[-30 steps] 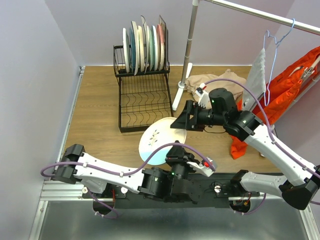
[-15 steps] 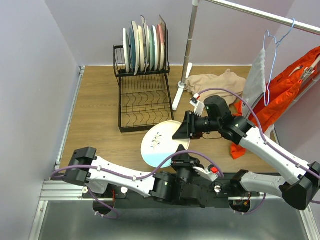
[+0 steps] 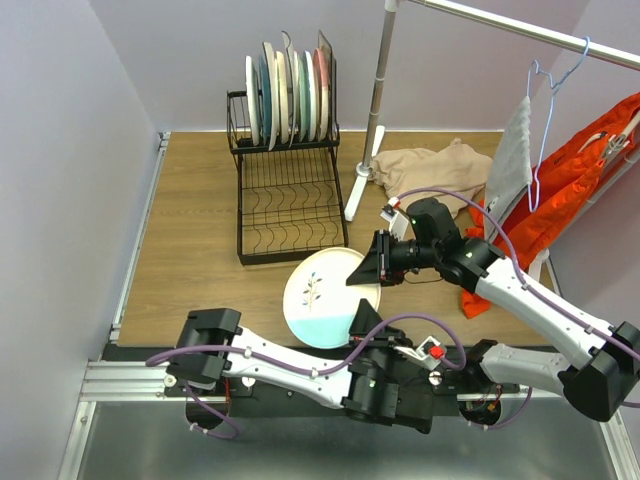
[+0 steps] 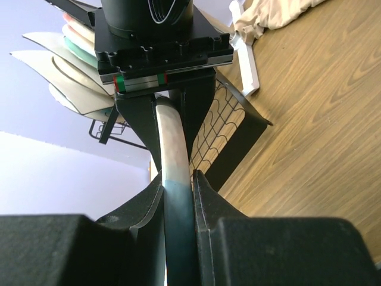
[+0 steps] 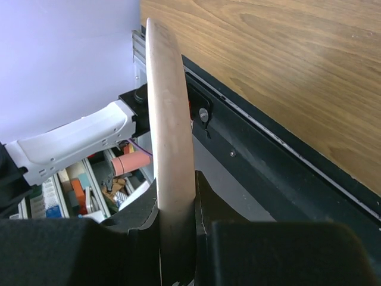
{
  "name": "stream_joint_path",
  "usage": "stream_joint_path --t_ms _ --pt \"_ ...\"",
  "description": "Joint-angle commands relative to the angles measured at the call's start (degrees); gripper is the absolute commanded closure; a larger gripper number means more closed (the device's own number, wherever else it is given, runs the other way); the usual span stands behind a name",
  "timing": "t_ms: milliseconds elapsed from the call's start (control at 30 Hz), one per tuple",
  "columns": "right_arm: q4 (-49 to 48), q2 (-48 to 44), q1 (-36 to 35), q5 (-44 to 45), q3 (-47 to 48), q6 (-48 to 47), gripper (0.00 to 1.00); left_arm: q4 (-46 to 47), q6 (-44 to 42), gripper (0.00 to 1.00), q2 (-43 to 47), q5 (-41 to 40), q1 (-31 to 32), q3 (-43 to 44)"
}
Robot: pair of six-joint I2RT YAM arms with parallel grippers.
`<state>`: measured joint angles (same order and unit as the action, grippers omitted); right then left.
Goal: Unload the plates from the dish rack
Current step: Place the plate at the center of the board.
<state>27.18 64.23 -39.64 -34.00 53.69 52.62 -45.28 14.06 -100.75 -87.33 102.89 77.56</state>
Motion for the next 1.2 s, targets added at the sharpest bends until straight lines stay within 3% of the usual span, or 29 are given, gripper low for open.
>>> stream_joint_path --t_ms 0,233,500,700,1167 --pt "-8.3 -2.9 -1.0 -4.8 0.4 -2.2 0.99 -19.0 15.9 0.94 -4.0 -3.3 0.0 5.3" --pt "-12.7 -4.5 -1.0 -0.7 0.3 0.6 0.99 -19.1 17.1 0.74 -3.5 -2.4 0.0 6.0" --pt "-20.8 -6.3 -1.0 0.9 -2.1 5.8 0.99 -18.9 19.2 0.63 -1.1 -0.2 0.7 5.2" --pt "-26.7 -8.1 -1.0 1.7 -4.0 10.9 0.99 -19.0 19.4 0.48 -3.2 -0.1 1.2 5.4" --pt "-31.8 -6.5 -1.0 9.2 -2.4 11.5 0.99 -18.9 23.3 0.43 -1.8 0.6 2.1 7.9"
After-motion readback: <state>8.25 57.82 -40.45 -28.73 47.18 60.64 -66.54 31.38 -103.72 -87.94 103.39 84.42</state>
